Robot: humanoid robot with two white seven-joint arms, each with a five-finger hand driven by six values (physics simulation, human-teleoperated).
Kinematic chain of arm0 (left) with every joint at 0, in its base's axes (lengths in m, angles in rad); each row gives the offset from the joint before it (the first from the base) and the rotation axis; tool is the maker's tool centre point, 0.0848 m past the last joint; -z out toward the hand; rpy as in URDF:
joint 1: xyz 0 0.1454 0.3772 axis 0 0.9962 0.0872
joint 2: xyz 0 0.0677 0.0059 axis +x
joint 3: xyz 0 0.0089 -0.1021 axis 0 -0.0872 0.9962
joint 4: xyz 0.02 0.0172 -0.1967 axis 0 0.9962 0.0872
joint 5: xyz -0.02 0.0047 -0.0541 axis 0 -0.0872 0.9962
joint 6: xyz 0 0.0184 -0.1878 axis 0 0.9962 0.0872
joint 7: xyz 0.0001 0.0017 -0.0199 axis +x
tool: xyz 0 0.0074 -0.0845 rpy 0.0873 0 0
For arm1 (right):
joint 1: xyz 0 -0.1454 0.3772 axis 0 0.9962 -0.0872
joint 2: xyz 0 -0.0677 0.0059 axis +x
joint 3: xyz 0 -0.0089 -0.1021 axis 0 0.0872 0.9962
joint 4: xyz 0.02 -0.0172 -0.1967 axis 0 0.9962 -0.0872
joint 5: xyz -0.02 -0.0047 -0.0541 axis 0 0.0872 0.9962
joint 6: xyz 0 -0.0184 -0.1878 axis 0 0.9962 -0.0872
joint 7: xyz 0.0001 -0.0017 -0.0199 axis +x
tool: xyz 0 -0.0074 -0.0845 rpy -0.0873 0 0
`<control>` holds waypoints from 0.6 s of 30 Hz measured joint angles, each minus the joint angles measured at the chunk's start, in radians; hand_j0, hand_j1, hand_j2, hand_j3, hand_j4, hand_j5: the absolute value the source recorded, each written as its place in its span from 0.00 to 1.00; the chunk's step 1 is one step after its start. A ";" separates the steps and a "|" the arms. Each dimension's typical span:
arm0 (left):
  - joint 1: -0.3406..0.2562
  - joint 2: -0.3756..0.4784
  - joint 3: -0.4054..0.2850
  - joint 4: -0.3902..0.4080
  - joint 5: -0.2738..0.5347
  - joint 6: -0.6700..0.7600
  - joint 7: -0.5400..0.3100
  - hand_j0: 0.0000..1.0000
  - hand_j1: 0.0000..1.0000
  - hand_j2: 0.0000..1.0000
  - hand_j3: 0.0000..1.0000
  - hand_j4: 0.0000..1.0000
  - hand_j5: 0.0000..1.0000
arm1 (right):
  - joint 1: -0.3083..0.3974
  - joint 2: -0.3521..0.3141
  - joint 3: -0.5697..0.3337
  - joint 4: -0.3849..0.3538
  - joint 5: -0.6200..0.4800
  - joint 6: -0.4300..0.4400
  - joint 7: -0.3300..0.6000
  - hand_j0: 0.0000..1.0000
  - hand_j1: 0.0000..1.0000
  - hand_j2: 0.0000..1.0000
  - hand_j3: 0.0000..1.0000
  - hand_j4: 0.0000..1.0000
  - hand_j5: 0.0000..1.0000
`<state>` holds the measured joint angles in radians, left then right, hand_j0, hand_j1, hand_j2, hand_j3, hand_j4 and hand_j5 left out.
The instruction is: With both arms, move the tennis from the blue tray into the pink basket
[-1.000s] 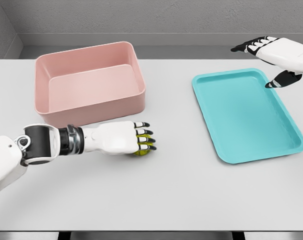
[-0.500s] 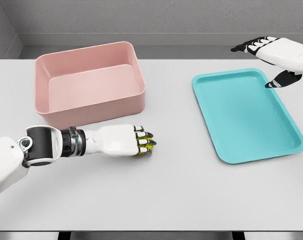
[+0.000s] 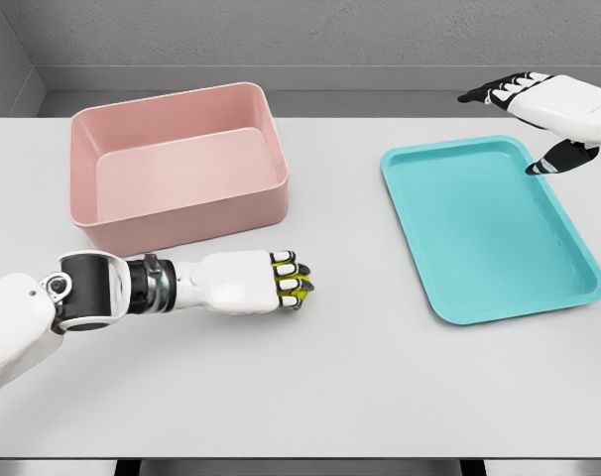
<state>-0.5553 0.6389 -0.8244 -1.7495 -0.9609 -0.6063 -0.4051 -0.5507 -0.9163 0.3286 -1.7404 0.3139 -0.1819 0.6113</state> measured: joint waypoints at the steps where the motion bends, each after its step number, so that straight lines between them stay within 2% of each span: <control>1: -0.002 -0.001 0.000 0.001 0.000 -0.001 -0.001 0.19 0.19 0.19 0.19 0.19 0.19 | -0.002 0.000 0.000 0.000 0.000 0.000 0.000 1.00 1.00 1.00 1.00 1.00 1.00; 12: -0.023 -0.045 0.005 0.014 0.006 -0.005 -0.007 0.11 0.11 0.11 0.11 0.11 0.11 | -0.002 0.000 -0.001 0.001 0.000 0.000 0.000 1.00 1.00 1.00 1.00 1.00 1.00; 18: -0.100 -0.055 0.012 0.014 0.053 -0.004 -0.003 0.10 0.10 0.10 0.10 0.10 0.10 | -0.002 0.000 -0.001 0.001 0.000 0.000 0.000 1.00 1.00 1.00 1.00 1.00 1.00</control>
<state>-0.6550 0.5840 -0.8124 -1.7354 -0.9082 -0.6106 -0.4081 -0.5522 -0.9163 0.3275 -1.7395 0.3142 -0.1819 0.6114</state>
